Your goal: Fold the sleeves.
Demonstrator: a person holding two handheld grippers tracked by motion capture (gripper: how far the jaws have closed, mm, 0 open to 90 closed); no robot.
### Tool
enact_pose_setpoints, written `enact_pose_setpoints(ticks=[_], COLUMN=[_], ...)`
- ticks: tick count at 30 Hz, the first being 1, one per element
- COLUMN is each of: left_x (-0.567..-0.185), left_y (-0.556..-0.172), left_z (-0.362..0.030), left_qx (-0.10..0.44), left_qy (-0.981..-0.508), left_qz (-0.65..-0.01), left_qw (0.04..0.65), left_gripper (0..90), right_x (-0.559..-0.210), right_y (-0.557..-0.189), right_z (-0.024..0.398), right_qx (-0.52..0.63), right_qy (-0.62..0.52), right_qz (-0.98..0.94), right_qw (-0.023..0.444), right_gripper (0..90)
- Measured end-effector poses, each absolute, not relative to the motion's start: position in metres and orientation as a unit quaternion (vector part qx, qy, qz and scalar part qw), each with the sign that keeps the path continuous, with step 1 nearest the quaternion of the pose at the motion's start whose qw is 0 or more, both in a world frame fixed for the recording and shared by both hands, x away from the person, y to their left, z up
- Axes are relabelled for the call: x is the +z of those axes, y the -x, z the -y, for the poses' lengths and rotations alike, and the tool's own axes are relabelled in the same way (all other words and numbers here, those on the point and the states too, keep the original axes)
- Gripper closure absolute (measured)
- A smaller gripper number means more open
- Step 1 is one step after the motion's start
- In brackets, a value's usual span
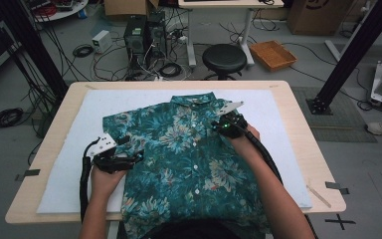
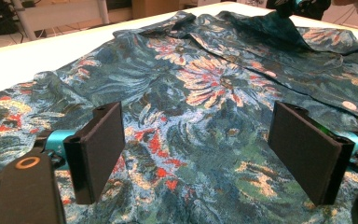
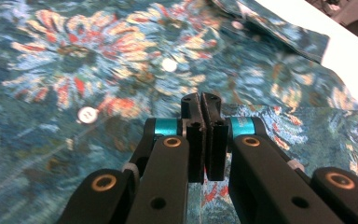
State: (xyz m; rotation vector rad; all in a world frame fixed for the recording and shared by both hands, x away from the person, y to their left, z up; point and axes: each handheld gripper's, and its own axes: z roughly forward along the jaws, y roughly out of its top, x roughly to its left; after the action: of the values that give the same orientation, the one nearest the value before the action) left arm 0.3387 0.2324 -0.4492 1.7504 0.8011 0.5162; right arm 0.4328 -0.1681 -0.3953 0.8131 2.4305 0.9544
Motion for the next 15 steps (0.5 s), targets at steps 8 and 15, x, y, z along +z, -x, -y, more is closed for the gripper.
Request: enact_pose_setpoints(ticks=[8, 15], left_x=[-0.449, -0.449], left_y=[-0.339, -0.339], left_z=[-0.233, -0.233], left_qx=[0.218, 0.218], left_qy=[-0.738, -0.737], left_qz=[-0.337, -0.338], left_qw=[0.543, 0.543], left_gripper=[18.7, 18.7], right_x=[-0.388, -0.385], right_y=[-0.426, -0.423], right_z=[0.171, 0.223], right_qx=[0.369, 0.394], right_qy=[-0.286, -0.339], right_qz=[-0.863, -0.829], right_qw=[0.194, 0.208], right_gripper=[72.6, 59.8])
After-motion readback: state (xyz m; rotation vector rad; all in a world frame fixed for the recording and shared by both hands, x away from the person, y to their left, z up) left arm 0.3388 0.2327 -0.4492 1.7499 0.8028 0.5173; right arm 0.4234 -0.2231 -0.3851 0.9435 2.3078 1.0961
